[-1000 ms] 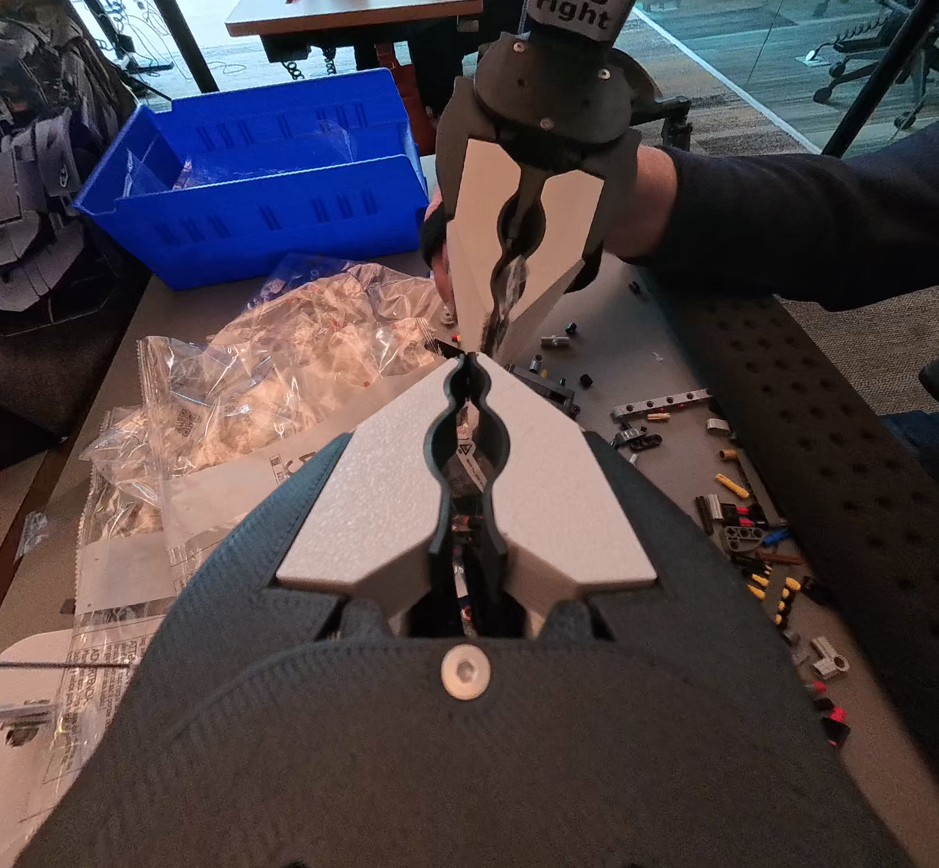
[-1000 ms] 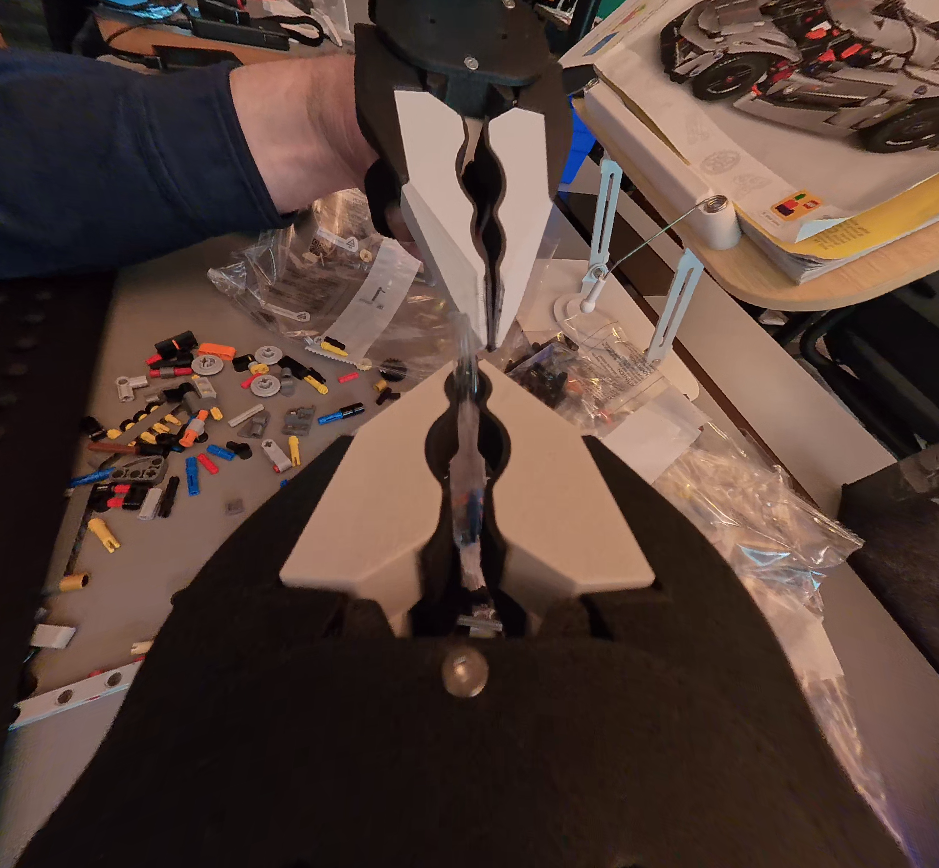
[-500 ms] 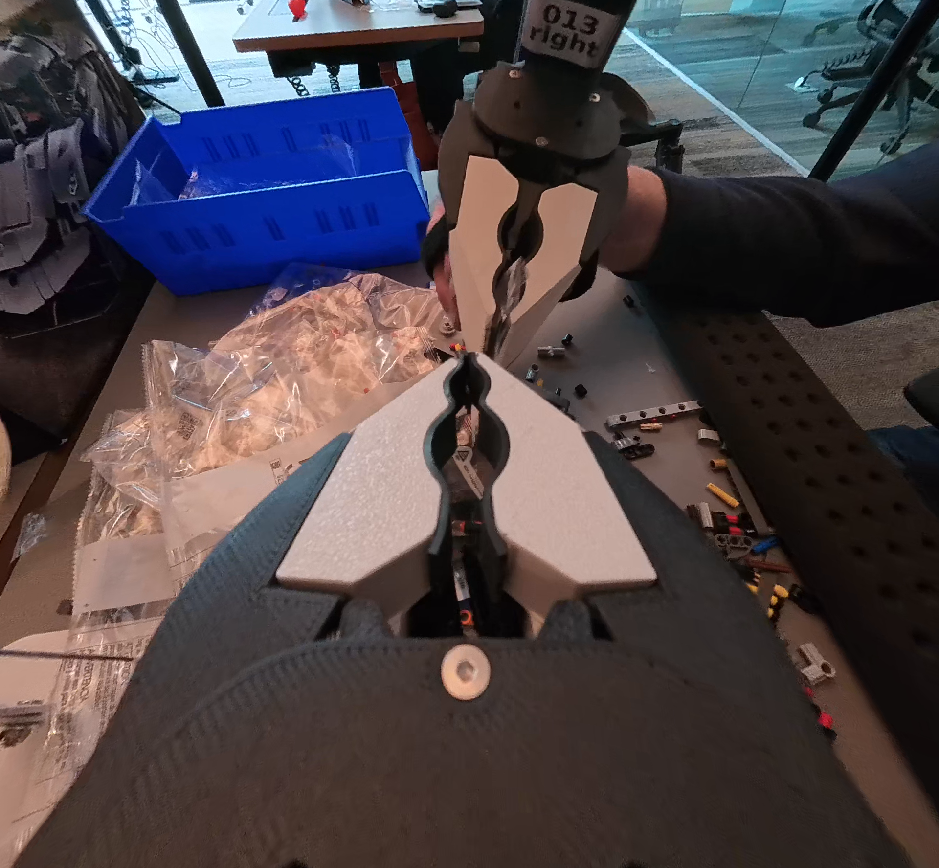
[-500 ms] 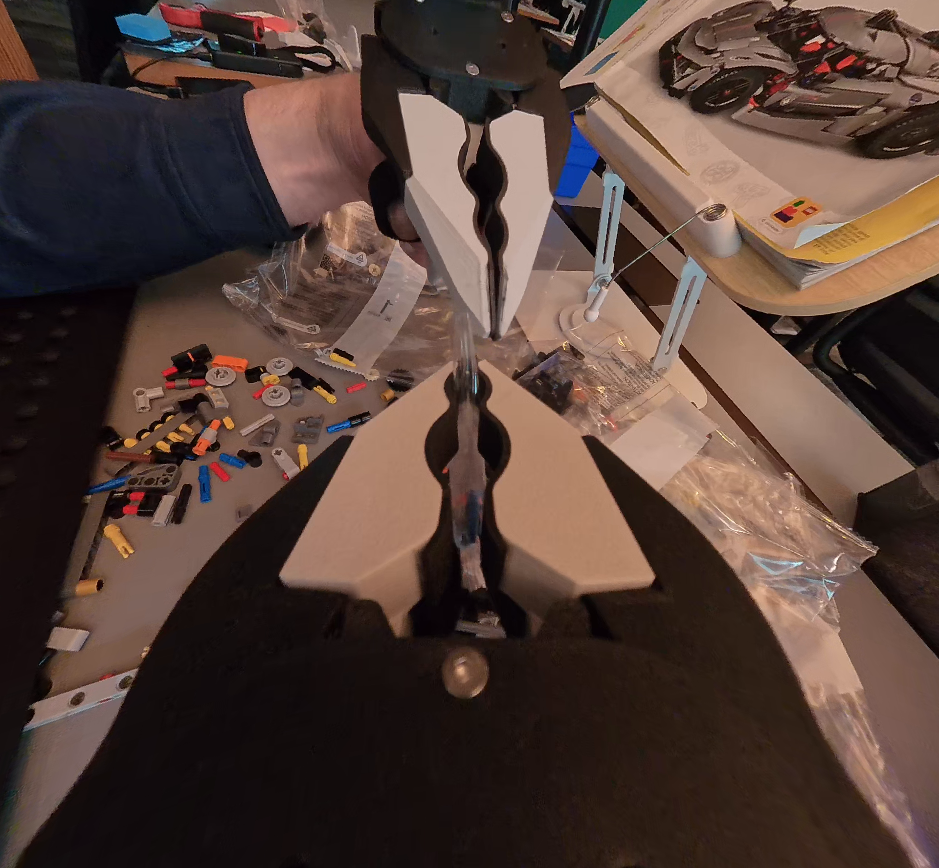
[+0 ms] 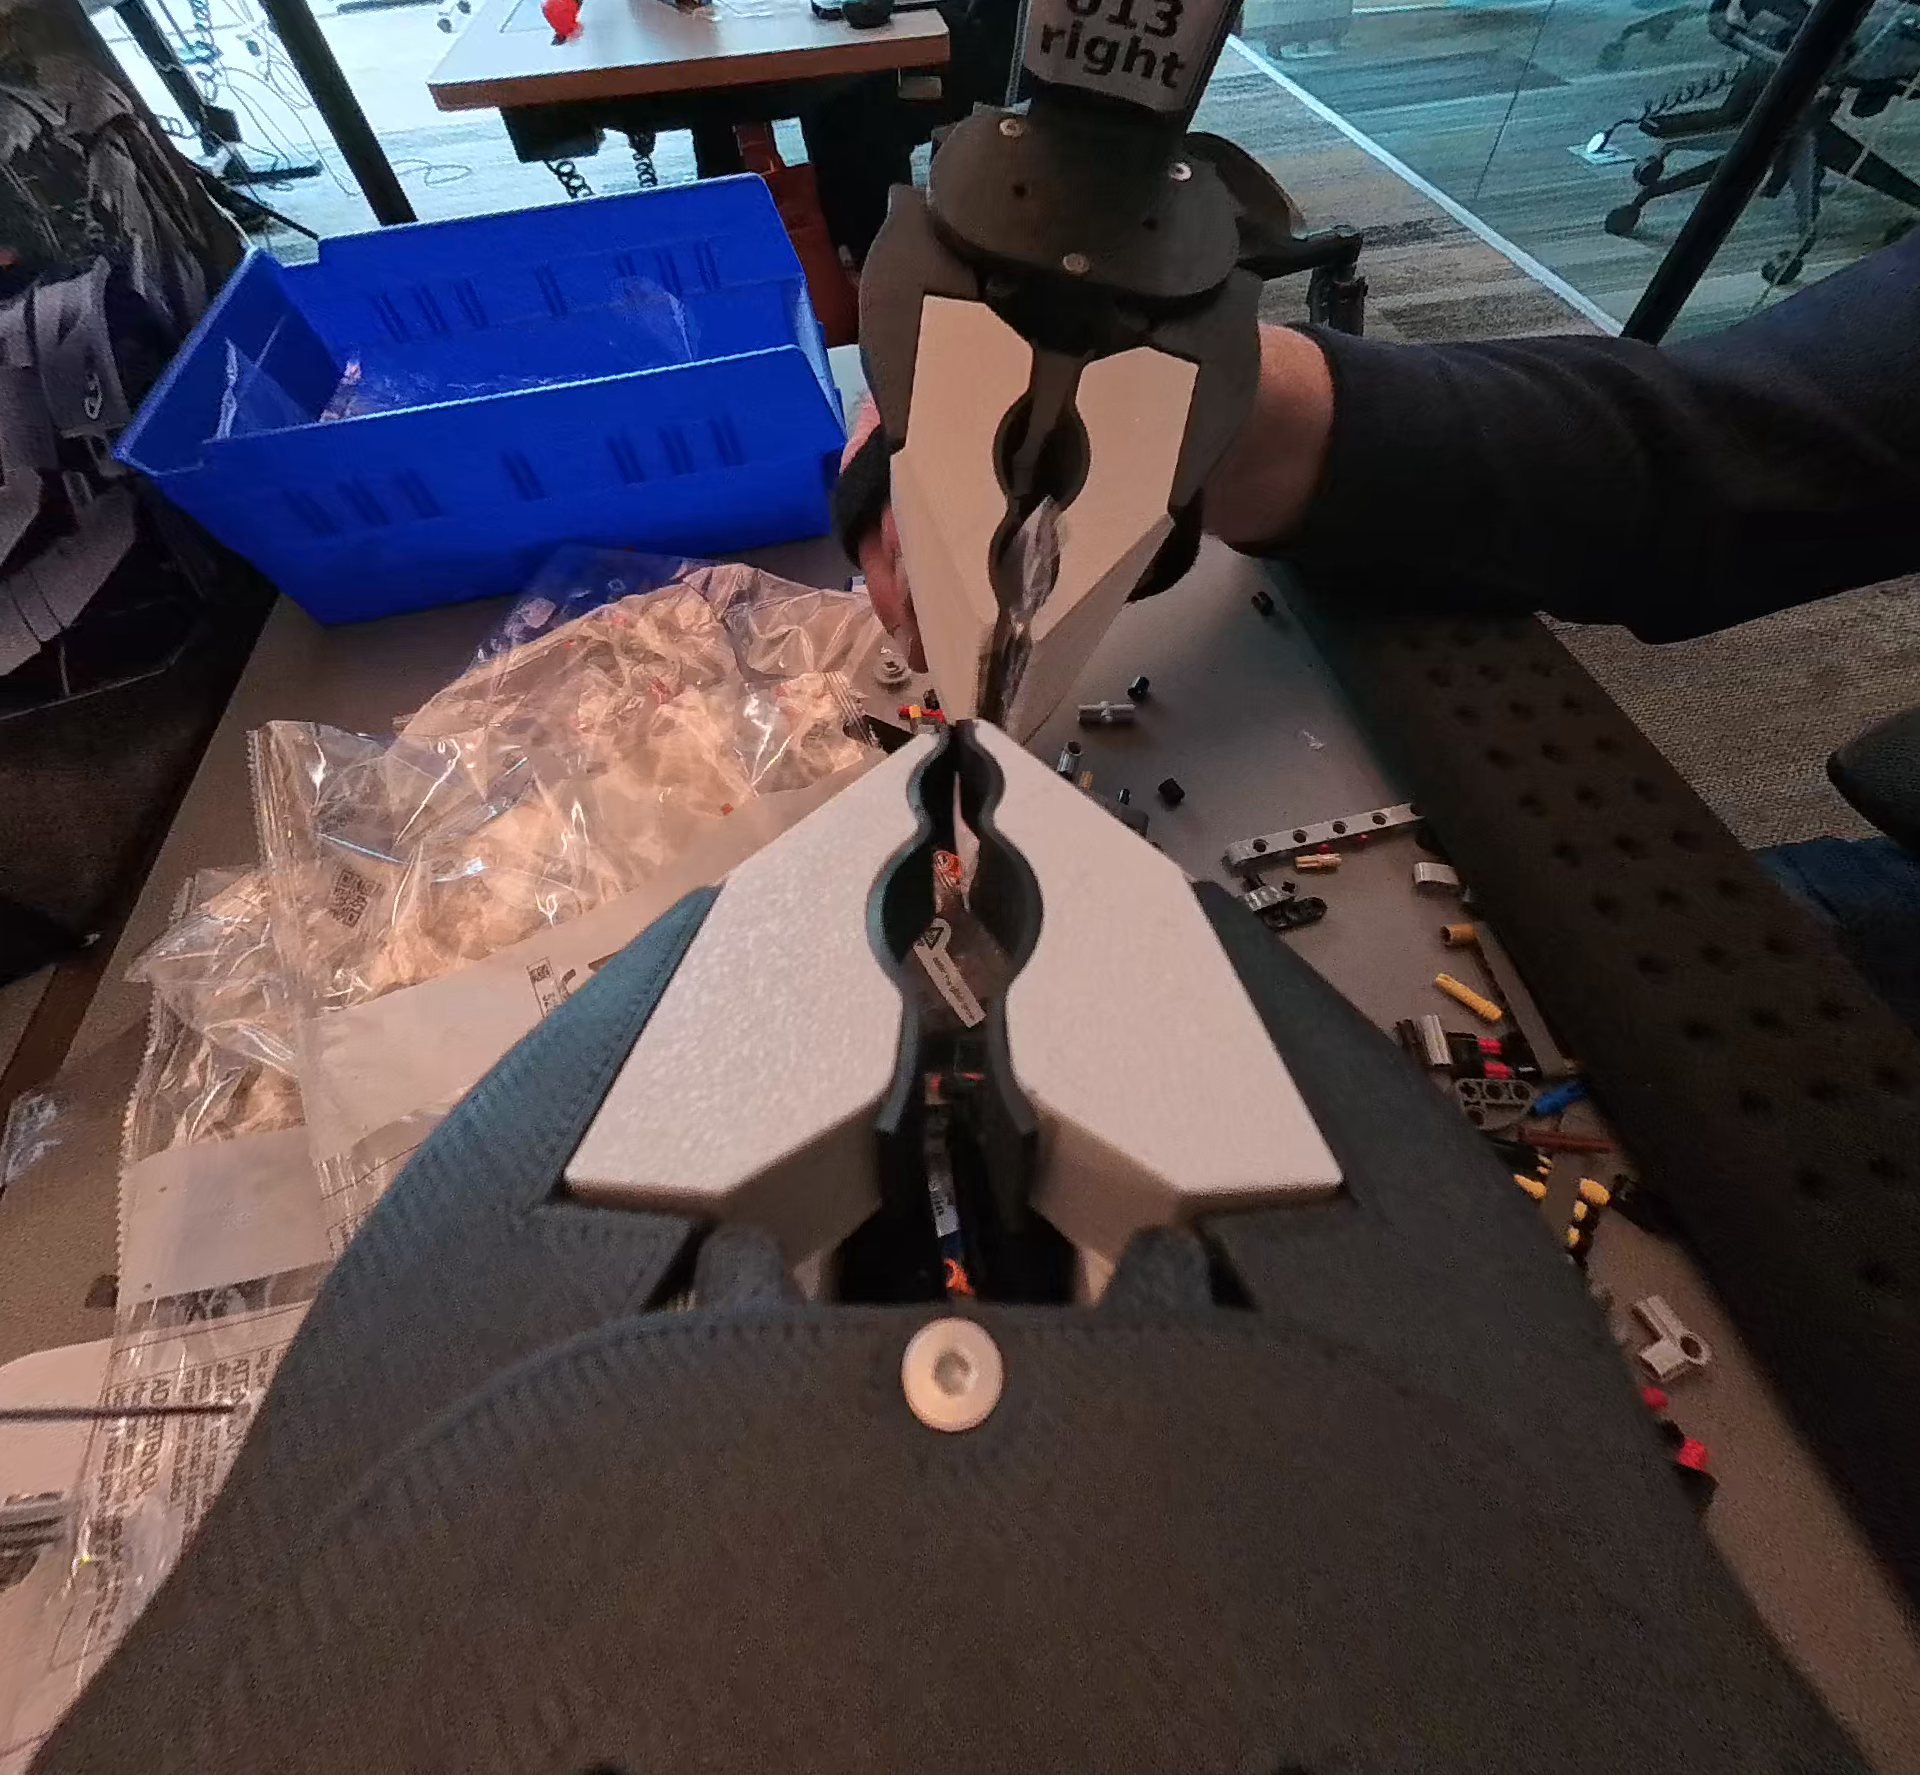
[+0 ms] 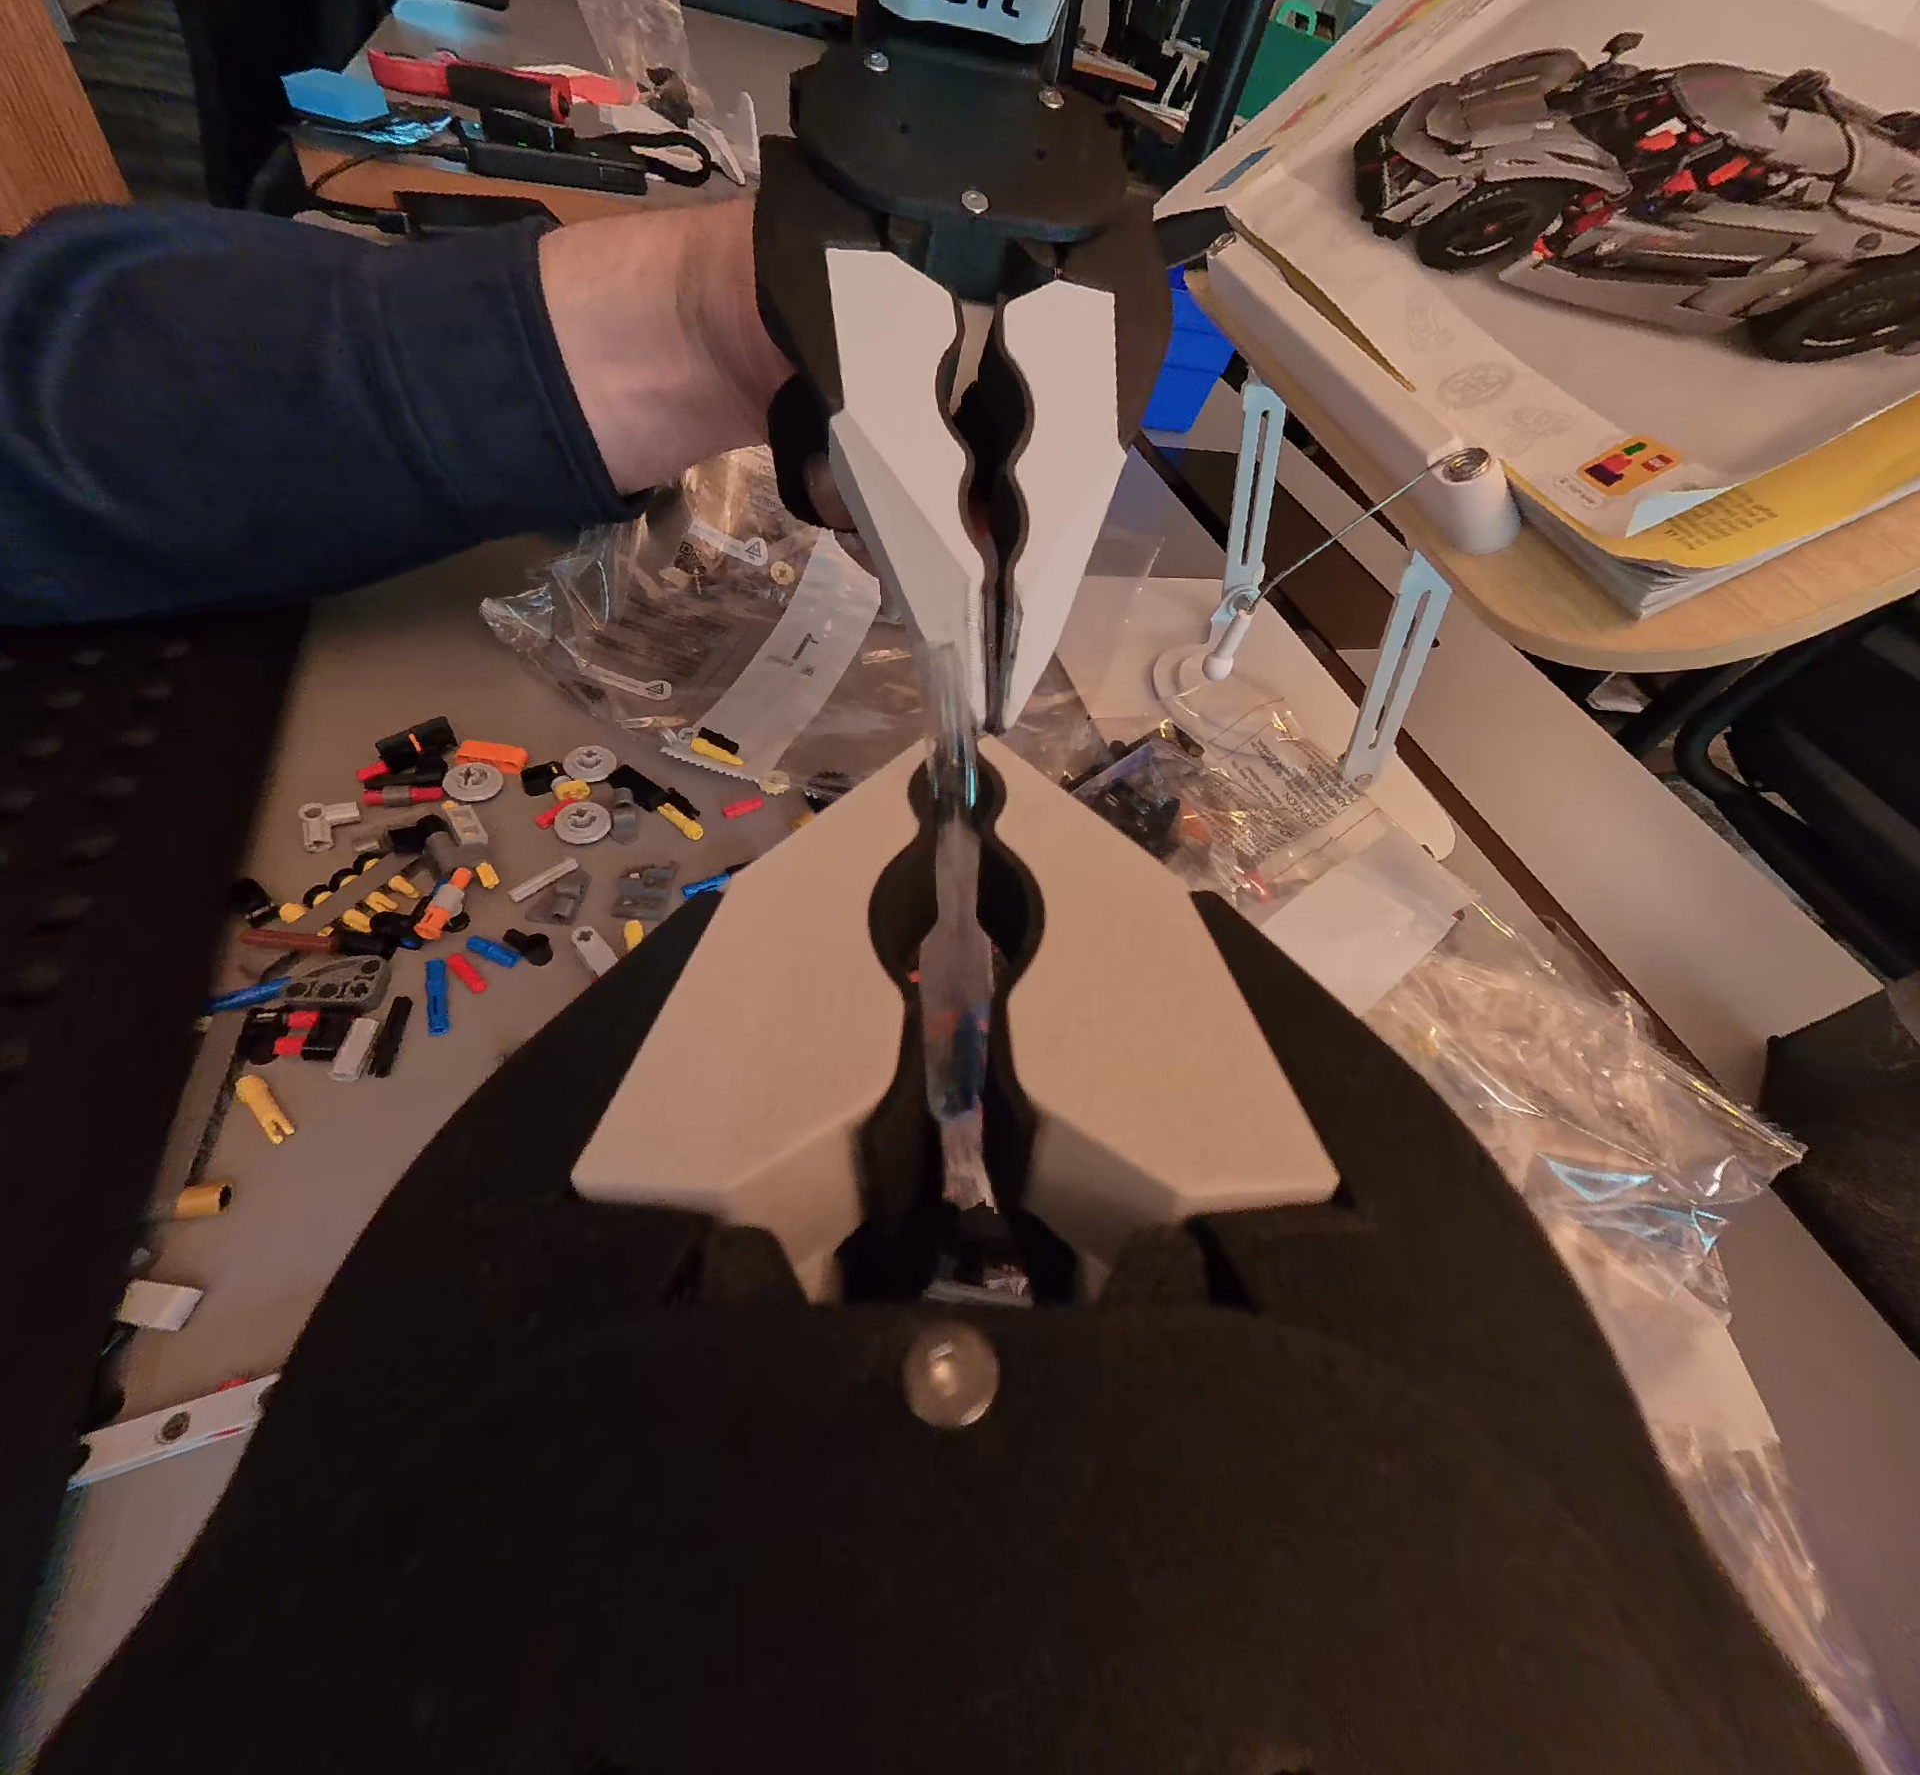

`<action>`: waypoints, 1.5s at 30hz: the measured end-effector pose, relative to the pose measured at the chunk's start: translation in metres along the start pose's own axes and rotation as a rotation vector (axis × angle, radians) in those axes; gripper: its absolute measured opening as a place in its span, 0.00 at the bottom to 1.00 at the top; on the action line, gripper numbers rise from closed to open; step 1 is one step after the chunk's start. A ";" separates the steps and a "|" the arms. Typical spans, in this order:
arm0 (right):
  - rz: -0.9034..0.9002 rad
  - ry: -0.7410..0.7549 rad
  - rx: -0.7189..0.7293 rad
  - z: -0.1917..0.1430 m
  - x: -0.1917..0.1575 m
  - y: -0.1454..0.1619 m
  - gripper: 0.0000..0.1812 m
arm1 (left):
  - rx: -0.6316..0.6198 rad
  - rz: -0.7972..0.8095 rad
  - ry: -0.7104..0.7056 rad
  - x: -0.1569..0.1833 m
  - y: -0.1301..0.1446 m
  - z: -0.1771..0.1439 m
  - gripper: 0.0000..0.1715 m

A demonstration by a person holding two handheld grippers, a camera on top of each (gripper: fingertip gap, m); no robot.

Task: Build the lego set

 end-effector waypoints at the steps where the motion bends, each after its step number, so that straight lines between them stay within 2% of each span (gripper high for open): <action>1: 0.001 -0.002 0.000 0.000 0.000 0.000 0.00 | 0.000 0.006 -0.001 0.000 0.000 0.000 0.00; 12: -0.009 -0.017 0.000 0.001 -0.003 0.000 0.00 | 0.055 -0.014 -0.005 -0.001 -0.009 -0.004 0.00; 14: -0.011 -0.019 -0.003 0.002 -0.004 0.000 0.00 | 0.053 -0.009 -0.011 -0.002 -0.009 -0.002 0.05; 19: -0.015 -0.023 -0.003 0.002 -0.005 0.000 0.00 | 0.042 0.000 -0.005 -0.001 -0.008 0.003 0.00; 25: -0.015 -0.023 0.003 0.001 -0.005 -0.001 0.00 | 0.031 0.027 0.000 0.002 -0.007 0.004 0.00; 29: -0.012 -0.023 0.003 0.001 -0.005 -0.001 0.00 | 0.054 -0.012 -0.003 -0.001 -0.009 -0.001 0.00; 33: -0.012 -0.022 0.004 0.000 -0.004 -0.001 0.00 | 0.122 -0.025 0.052 0.007 -0.019 -0.006 0.03; 45: -0.013 -0.026 0.002 0.001 -0.005 -0.001 0.00 | 0.086 -0.022 0.077 0.011 -0.012 0.001 0.01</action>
Point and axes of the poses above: each gripper's, where its closed fingertips meet, z out along the fingers, y out of its underside, x = y × z across the jaws, the point moved 1 cm from there along -z, back along the fingers, and after that the axes turned 3 degrees about x, right-handed, at the moved point
